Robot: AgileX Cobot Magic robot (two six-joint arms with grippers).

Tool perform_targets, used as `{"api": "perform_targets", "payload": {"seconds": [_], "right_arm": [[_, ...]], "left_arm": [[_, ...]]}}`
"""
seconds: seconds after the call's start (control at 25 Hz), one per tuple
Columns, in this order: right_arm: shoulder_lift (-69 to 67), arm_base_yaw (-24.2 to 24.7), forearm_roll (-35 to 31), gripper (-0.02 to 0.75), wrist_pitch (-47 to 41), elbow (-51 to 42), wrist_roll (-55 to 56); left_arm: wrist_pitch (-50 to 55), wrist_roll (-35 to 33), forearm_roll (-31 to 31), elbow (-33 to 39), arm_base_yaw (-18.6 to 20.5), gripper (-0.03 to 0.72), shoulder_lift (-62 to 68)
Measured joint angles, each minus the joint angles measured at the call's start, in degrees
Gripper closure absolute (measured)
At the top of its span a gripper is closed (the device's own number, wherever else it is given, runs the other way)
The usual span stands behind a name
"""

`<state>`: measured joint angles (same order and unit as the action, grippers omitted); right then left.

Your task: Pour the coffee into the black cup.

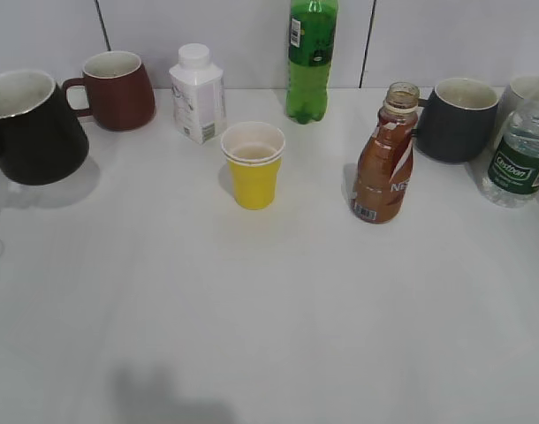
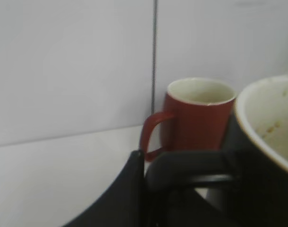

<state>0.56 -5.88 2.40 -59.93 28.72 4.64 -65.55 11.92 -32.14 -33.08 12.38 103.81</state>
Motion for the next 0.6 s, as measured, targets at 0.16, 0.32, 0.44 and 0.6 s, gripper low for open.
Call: {"api": "perform_targets", "payload": {"seconds": [0.16, 0.32, 0.44, 0.6], "right_arm": [[0.0, 0.0, 0.0, 0.258, 0.0, 0.0, 0.0], [0.0, 0.0, 0.0, 0.258, 0.0, 0.0, 0.0], [0.0, 0.0, 0.0, 0.258, 0.0, 0.0, 0.0], [0.0, 0.0, 0.0, 0.258, 0.0, 0.0, 0.0]], "left_arm": [[0.0, 1.6, -3.1, -1.1, -3.3, 0.65, -0.4], [3.2, 4.5, -9.2, -4.9, -9.5, 0.651, -0.4], [5.5, 8.6, -14.1, -8.0, -13.2, 0.652, -0.4], [6.5, 14.9, -20.2, -10.9, -16.0, 0.652, -0.4]]}}
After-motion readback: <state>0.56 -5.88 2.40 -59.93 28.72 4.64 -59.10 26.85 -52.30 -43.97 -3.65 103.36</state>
